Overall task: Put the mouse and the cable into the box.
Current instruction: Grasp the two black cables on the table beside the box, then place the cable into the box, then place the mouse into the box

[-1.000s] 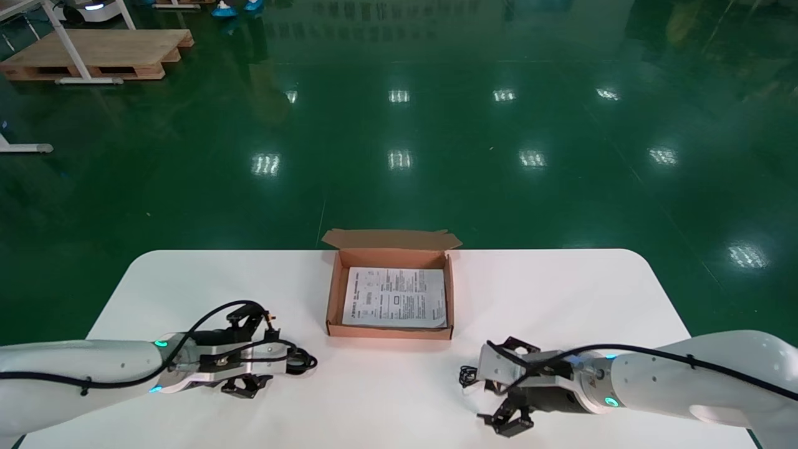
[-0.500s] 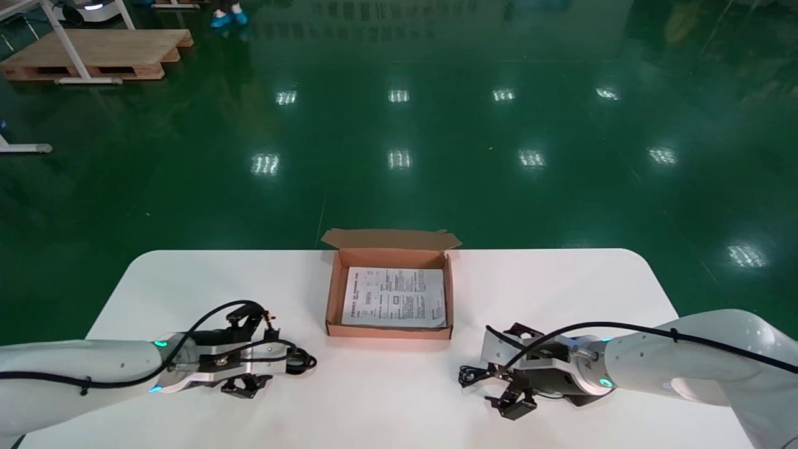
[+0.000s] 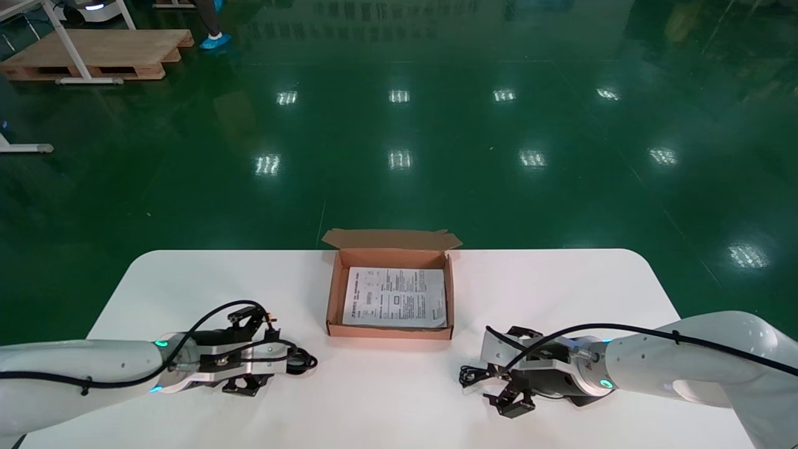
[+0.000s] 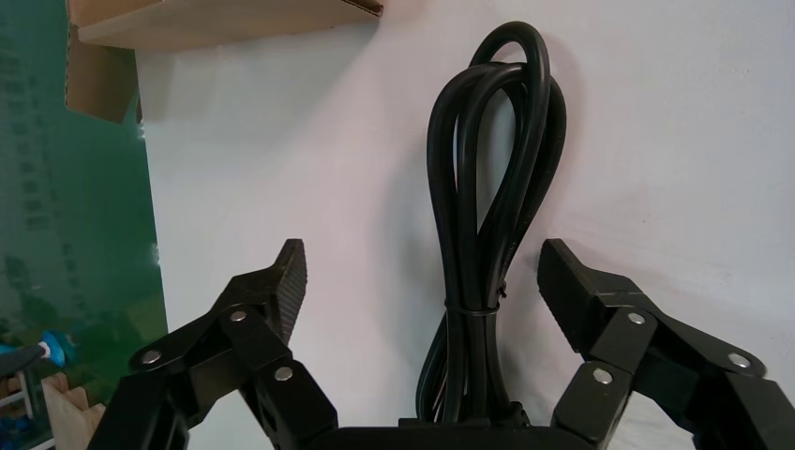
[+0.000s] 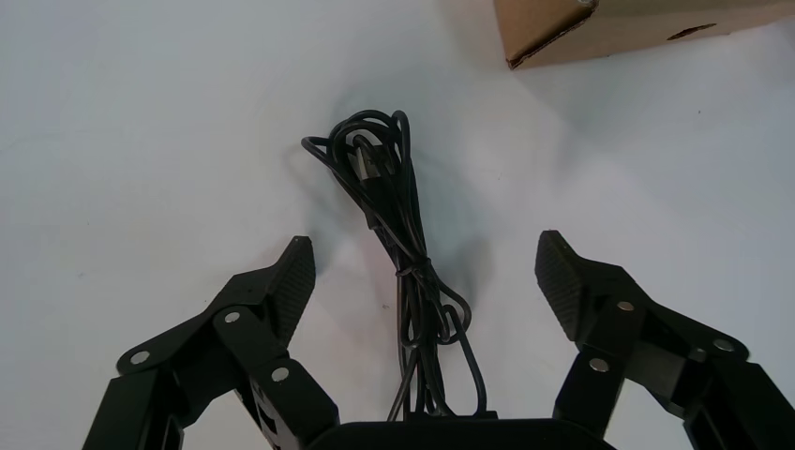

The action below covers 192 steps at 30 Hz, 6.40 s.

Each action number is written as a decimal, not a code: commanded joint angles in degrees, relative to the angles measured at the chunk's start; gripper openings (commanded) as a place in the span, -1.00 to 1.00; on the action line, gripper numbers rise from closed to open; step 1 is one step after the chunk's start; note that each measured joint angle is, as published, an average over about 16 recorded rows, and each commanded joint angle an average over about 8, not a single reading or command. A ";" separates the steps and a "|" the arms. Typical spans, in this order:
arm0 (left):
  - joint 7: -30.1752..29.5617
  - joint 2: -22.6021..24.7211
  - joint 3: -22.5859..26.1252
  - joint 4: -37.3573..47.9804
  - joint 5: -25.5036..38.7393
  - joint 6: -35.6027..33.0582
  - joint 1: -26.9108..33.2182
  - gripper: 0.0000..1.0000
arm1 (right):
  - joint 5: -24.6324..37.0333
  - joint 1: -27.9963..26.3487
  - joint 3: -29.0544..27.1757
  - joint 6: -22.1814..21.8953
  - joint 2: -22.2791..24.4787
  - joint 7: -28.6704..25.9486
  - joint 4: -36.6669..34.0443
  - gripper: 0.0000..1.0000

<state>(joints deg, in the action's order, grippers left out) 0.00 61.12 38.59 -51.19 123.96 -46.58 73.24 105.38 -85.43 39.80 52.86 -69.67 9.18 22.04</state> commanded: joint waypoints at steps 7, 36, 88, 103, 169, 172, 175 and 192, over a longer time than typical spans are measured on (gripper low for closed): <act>0.00 0.00 0.00 -0.02 0.00 -0.01 0.00 -1.00 | -0.04 0.15 -0.03 0.05 0.11 -0.16 0.39 -1.00; 0.00 0.00 0.01 -0.04 0.00 -0.04 -0.01 -1.00 | -0.07 0.28 -0.07 0.10 0.21 -0.31 0.73 -1.00; 18.75 6.62 -4.71 -1.11 -27.42 0.47 6.01 -1.00 | 5.23 -9.53 -2.98 -13.40 12.33 -21.37 10.80 -1.00; 23.74 11.84 -3.29 -0.03 -20.89 11.93 4.14 -1.00 | 5.13 -9.28 -2.95 -13.25 12.01 -21.05 10.32 -1.00; 31.83 14.16 13.73 19.23 -36.46 37.30 8.43 1.00 | 4.80 -9.01 -2.74 -12.51 11.79 -19.88 11.44 -1.00; 29.71 12.92 12.82 22.63 -37.17 37.74 10.80 1.00 | 4.19 -8.89 -2.67 -11.89 11.01 -18.98 11.99 -1.00; 27.76 11.77 12.15 26.50 -37.59 38.14 13.03 1.00 | 3.76 -8.88 -2.47 -11.84 9.57 -17.56 12.29 -1.00; 23.45 13.17 13.13 35.26 -36.04 38.32 17.30 1.00 | 0.20 -13.60 -1.92 -16.26 -5.31 -4.82 8.98 -1.00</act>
<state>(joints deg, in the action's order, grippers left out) 23.47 74.24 51.71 -16.03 87.90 -8.26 90.50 105.11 -98.21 38.41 37.25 -74.37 4.18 31.87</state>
